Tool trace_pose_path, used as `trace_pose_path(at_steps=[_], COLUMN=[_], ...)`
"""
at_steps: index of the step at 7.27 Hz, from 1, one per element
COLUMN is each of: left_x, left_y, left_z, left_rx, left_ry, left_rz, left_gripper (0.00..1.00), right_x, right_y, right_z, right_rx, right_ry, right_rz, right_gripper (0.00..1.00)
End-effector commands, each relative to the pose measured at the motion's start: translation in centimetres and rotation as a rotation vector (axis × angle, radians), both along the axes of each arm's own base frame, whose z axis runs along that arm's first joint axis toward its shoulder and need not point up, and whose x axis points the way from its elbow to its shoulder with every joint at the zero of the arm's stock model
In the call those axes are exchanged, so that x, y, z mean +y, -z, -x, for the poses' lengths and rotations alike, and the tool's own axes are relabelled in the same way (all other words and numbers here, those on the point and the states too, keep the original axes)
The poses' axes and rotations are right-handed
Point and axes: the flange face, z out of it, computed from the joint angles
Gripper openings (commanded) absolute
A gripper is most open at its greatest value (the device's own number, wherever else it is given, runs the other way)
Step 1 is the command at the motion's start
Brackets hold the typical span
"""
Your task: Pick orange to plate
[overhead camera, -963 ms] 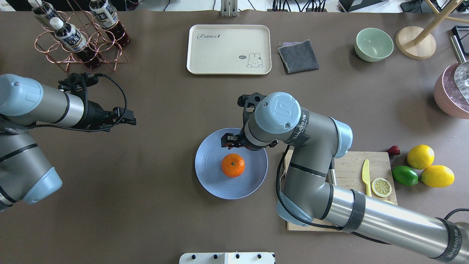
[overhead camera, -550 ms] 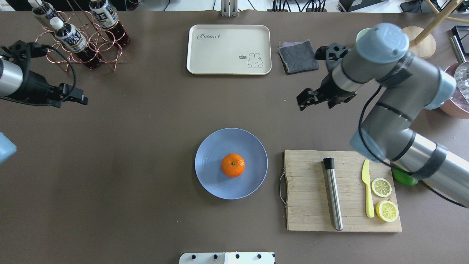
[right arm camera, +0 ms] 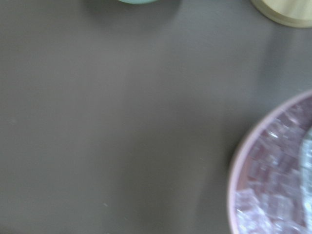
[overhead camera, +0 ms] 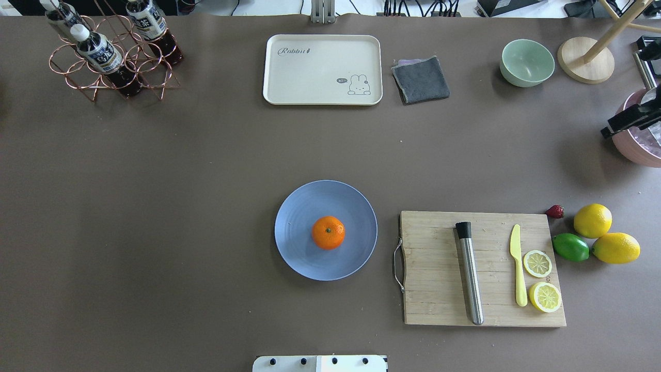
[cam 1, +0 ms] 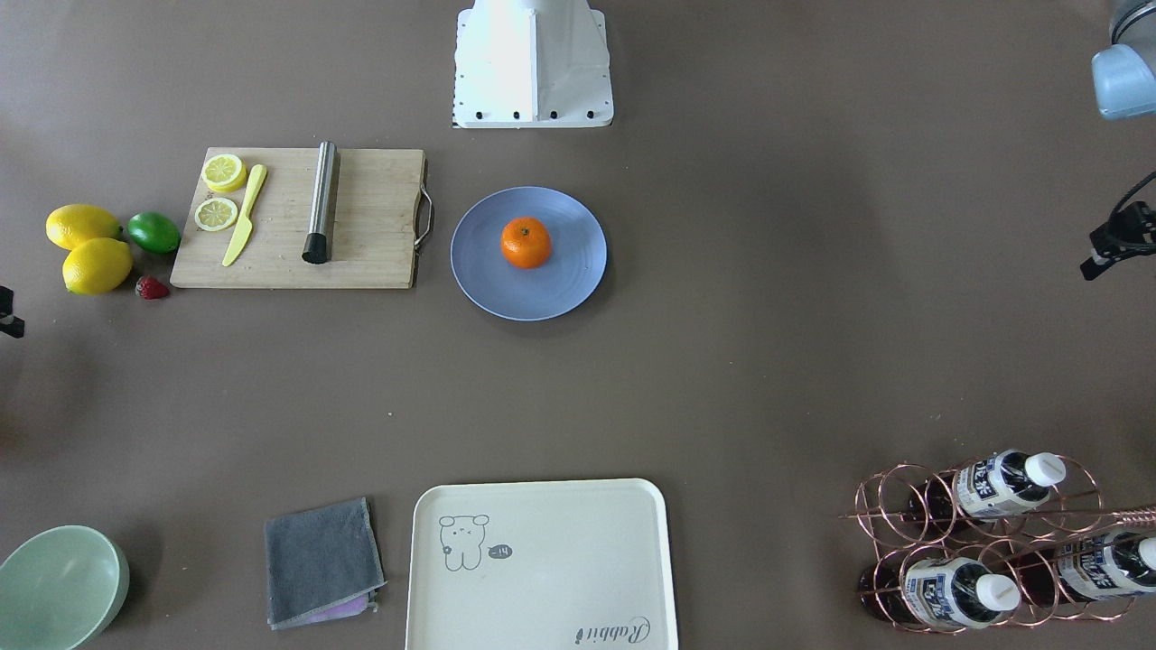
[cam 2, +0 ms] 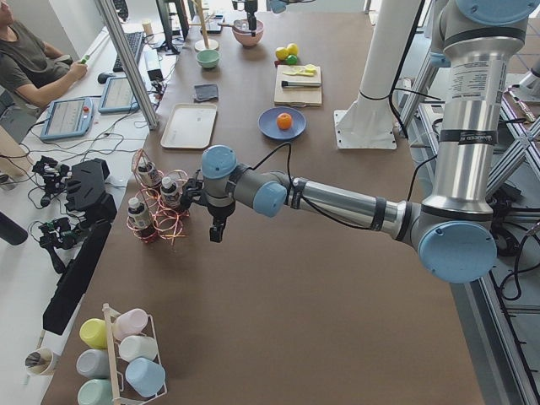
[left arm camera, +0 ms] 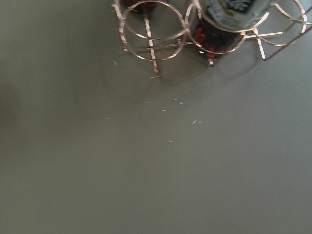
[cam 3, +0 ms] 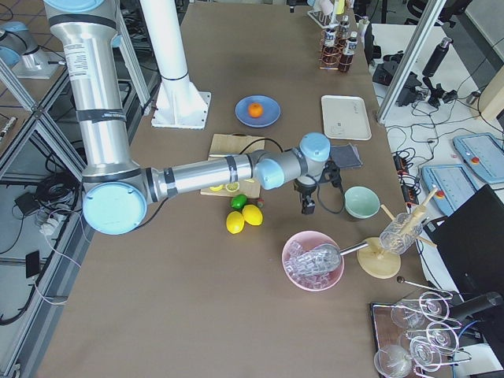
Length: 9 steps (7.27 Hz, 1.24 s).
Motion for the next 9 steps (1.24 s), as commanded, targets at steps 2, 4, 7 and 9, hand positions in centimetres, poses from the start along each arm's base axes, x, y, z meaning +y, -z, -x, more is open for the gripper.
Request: trace_pose_path(at_steps=[2, 4, 7, 9], left_x=[5.3, 6.1, 5.7, 6.0], left_y=[-9.0, -9.9, -9.6, -9.9], left_z=[7.1, 7.9, 8.4, 8.4], left_rx=[-0.030, -0.008, -0.010, -0.007], left_ry=[-0.026, 0.023, 0.036, 0.037], left_rz=[0.099, 0.150, 0.112, 0.119], left_gripper=[0.97, 0.98, 0.98, 0.98], right_x=[4.4, 4.8, 3.9, 4.2], right_y=[-7.7, -8.3, -7.6, -7.9], right_z=[-11.4, -12.2, -12.4, -12.4], right_rx=[0.035, 0.064, 0.104, 0.102], right_ry=[0.003, 0.011, 0.009, 0.010], right_rz=[0.011, 0.028, 0.009, 0.015], right_gripper=[1.00, 1.00, 1.00, 1.00])
